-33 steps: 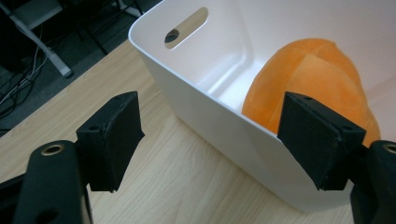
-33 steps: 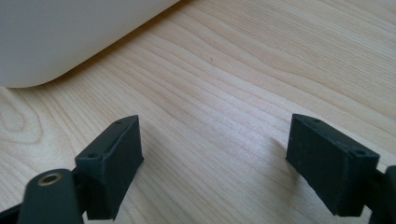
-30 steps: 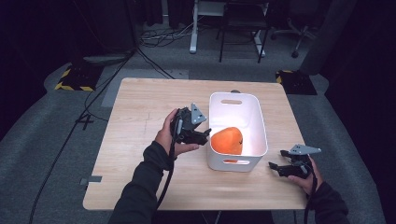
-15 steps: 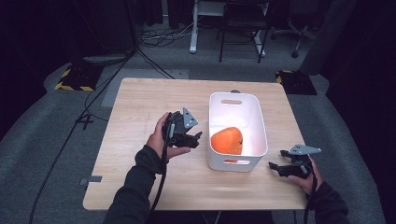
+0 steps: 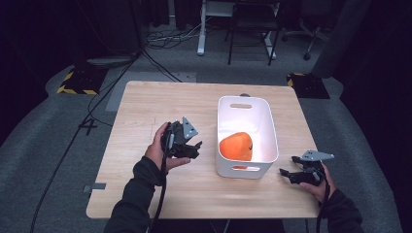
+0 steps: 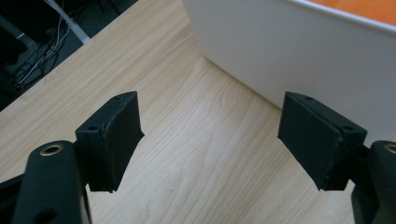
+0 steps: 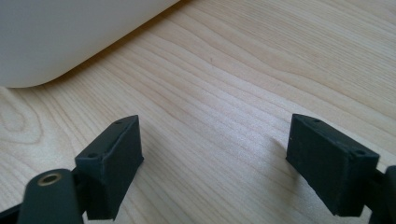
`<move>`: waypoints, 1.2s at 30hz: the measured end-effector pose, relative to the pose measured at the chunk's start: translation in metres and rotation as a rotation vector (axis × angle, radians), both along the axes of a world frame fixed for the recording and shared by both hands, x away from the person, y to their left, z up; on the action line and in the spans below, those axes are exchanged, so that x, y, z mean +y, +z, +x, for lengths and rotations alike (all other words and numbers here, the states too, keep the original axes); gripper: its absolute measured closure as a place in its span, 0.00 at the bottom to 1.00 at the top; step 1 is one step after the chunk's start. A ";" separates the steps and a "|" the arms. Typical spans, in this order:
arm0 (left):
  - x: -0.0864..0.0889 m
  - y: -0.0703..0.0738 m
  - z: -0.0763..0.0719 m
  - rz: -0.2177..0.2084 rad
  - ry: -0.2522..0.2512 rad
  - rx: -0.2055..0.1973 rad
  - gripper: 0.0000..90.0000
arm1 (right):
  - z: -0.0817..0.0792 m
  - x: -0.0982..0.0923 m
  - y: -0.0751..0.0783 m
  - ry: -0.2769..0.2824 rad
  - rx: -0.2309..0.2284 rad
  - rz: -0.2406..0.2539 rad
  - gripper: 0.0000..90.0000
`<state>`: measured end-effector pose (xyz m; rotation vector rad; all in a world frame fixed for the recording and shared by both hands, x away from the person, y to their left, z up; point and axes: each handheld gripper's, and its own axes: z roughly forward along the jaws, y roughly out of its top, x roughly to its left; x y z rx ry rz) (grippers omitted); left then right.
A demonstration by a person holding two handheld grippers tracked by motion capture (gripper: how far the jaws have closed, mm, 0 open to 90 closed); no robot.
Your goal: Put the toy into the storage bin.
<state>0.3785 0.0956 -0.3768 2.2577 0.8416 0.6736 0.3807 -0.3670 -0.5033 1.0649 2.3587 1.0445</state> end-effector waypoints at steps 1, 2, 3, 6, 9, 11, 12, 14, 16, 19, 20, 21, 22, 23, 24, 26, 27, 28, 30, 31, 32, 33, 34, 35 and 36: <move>0.002 -0.001 -0.001 0.007 0.005 0.000 0.24 | 0.000 0.000 0.000 0.000 0.000 0.000 0.20; 0.003 -0.002 -0.001 0.008 0.008 0.003 0.24 | 0.000 0.000 0.000 0.001 -0.001 0.000 0.20; 0.004 -0.003 -0.001 0.003 0.008 0.004 0.24 | 0.000 0.000 0.000 0.000 0.000 0.000 0.20; 0.009 -0.006 -0.003 0.022 0.011 0.013 0.24 | 0.000 0.000 0.000 0.001 -0.001 0.000 0.20; 0.012 -0.008 -0.005 0.021 0.020 0.013 0.24 | 0.000 0.000 0.000 0.000 0.000 0.000 0.20; 0.014 -0.009 -0.005 0.036 0.029 0.011 0.24 | 0.000 0.000 0.000 0.001 -0.001 0.000 0.20; 0.016 -0.010 -0.005 0.038 0.027 0.012 0.24 | 0.000 0.000 0.000 0.001 0.000 0.000 0.20; 0.019 -0.013 -0.006 0.035 0.035 0.027 0.24 | 0.000 0.000 0.000 0.000 0.000 0.000 0.20; 0.021 -0.015 -0.006 0.048 0.038 0.020 0.24 | 0.000 0.000 0.000 0.001 -0.001 0.000 0.20; 0.024 -0.018 -0.007 0.048 0.049 0.025 0.24 | 0.000 0.000 0.000 0.001 -0.001 0.000 0.20; 0.025 -0.019 -0.008 0.051 0.049 0.031 0.24 | 0.000 0.000 0.000 0.000 0.000 0.000 0.20; 0.027 -0.020 -0.008 0.056 0.052 0.033 0.24 | 0.000 0.000 0.000 0.000 0.000 0.000 0.20; 0.028 -0.021 -0.008 0.052 0.046 0.041 0.24 | 0.000 0.000 0.000 0.001 -0.001 0.000 0.20; 0.029 -0.023 -0.008 0.043 0.053 0.042 0.24 | 0.000 0.000 0.000 0.001 -0.001 0.000 0.20; 0.030 -0.024 -0.008 0.058 0.051 0.043 0.24 | 0.000 0.000 0.000 0.001 -0.001 -0.001 0.20; 0.032 -0.026 -0.009 0.064 0.069 0.034 0.24 | 0.000 0.000 0.000 0.000 0.000 0.000 0.20; 0.033 -0.027 -0.009 0.059 0.061 0.048 0.24 | 0.000 0.000 0.000 0.000 0.000 0.000 0.20; 0.034 -0.028 -0.009 0.072 0.061 0.043 0.24 | 0.000 0.000 0.000 0.000 0.000 0.000 0.20; 0.036 -0.031 -0.010 0.066 0.073 0.049 0.25 | 0.000 0.000 0.000 0.000 0.000 0.000 0.20; 0.038 -0.033 -0.010 0.065 0.074 0.053 0.25 | 0.000 0.000 0.000 0.000 0.000 0.000 0.20; 0.039 -0.034 -0.010 0.072 0.075 0.055 0.25 | 0.000 0.000 0.000 0.001 -0.001 0.000 0.20; 0.039 -0.036 -0.011 0.062 0.076 0.068 0.25 | 0.000 0.000 0.000 0.000 0.000 0.000 0.20; 0.040 -0.038 -0.012 0.062 0.078 0.069 0.25 | 0.000 0.000 0.000 0.001 -0.001 0.000 0.20; 0.041 -0.039 -0.012 0.080 0.082 0.058 0.25 | 0.000 0.000 0.000 0.000 0.000 0.000 0.20; 0.042 -0.040 -0.012 0.082 0.079 0.071 0.25 | 0.000 0.000 0.000 0.000 0.000 0.000 0.20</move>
